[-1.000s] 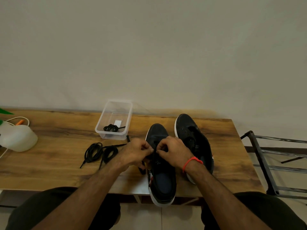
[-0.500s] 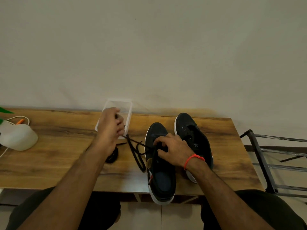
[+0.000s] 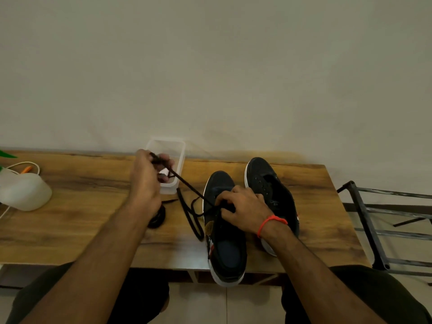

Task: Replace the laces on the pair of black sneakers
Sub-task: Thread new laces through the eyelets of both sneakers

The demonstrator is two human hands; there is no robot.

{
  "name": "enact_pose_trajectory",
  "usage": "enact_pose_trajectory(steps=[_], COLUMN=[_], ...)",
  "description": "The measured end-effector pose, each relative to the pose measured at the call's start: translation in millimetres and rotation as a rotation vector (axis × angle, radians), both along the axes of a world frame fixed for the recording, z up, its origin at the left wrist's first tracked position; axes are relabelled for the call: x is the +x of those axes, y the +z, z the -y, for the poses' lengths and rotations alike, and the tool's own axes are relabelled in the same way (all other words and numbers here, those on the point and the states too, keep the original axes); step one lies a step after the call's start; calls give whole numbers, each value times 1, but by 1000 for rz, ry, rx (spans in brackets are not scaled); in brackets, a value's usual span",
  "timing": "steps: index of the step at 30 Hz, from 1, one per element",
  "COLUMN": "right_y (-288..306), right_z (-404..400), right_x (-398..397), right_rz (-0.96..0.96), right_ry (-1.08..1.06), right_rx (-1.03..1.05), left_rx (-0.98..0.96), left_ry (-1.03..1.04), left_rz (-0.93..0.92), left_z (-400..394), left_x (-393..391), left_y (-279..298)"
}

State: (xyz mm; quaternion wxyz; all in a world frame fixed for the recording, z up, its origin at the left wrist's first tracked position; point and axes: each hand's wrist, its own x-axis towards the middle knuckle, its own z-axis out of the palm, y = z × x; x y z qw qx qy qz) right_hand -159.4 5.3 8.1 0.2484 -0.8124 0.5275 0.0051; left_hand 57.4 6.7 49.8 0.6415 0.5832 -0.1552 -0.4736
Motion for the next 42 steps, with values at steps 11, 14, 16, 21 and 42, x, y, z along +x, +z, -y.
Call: enact_pose_trajectory(steps=[11,14,16,21,42], right_y=[1,3,4,6,4], right_z=[-1,-1,-1,-2,-1], right_x=[0,2,2,0,4], right_rz=[-24,-25,-27,-24,-49], right_ry=[-11,-10,-14,-22,-40], right_rx=[13,17,23,34,39], left_rx=[294,282,368,675,411], left_ry=[-1243,-1159,-1066,-930,-1111], left_rz=[1166,1162,1252,1344,1388], left_z=[-12,-9,-8,-5,-14], left_x=[-24,-15,-1,39,-3], left_y=[-44,-28,-21,-16,-21])
